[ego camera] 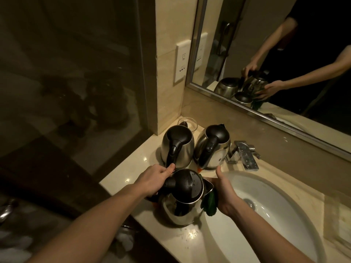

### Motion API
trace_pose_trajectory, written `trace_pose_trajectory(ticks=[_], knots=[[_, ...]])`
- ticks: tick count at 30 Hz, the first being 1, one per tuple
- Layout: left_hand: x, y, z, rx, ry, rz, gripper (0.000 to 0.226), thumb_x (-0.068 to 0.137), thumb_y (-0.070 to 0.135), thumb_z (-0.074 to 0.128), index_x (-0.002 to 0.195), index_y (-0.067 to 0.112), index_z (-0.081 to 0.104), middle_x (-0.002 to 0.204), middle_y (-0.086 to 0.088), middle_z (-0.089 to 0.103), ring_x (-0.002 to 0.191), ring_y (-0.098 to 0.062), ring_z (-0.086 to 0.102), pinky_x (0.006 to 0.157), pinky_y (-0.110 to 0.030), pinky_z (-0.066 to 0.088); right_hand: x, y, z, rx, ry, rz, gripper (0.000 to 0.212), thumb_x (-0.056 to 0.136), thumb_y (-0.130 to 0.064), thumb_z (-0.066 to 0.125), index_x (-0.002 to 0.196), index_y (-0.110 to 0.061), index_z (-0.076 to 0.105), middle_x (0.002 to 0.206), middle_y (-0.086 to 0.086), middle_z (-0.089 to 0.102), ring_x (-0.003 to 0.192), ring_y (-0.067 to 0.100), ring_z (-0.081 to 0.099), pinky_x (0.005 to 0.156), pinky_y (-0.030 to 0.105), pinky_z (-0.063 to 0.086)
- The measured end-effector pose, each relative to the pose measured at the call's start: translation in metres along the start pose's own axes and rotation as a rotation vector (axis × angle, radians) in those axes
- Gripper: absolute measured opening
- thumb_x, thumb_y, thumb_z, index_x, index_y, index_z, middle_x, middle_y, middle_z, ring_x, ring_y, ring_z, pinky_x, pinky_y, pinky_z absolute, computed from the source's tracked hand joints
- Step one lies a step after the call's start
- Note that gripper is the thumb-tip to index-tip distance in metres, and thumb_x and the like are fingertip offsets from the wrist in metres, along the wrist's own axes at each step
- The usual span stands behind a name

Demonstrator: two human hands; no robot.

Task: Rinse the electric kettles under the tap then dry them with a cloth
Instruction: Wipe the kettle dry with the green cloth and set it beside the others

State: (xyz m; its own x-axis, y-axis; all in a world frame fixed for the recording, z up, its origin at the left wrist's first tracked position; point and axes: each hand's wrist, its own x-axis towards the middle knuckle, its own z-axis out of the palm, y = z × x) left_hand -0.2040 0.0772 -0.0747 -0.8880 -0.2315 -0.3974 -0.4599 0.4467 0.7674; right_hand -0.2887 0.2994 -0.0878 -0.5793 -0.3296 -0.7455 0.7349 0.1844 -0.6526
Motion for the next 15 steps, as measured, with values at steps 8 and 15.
trace_pose_trajectory(ticks=[8,15], knots=[[0.002,-0.002,0.000,0.008,0.026,-0.016,0.061,0.096,0.067,0.041,0.062,0.017,0.050,0.066,-0.006,0.054,0.067,-0.022,0.059,0.070,-0.038,0.046,0.018,-0.020,0.001,-0.201,-0.170,0.047,0.086,0.098,-0.066,0.012,0.120,-0.005,0.068,0.119,0.013,0.070,0.099,0.021,0.068,0.075,0.031,0.046],[0.001,-0.003,-0.002,0.082,0.074,0.015,0.078,0.095,0.069,0.039,0.077,-0.001,0.068,0.077,-0.015,0.068,0.076,-0.030,0.067,0.075,-0.044,0.051,0.028,-0.012,0.004,-0.265,-0.167,0.076,0.076,0.099,-0.064,0.017,0.102,-0.010,0.070,0.093,0.007,0.077,0.086,0.019,0.071,0.072,0.033,0.050]])
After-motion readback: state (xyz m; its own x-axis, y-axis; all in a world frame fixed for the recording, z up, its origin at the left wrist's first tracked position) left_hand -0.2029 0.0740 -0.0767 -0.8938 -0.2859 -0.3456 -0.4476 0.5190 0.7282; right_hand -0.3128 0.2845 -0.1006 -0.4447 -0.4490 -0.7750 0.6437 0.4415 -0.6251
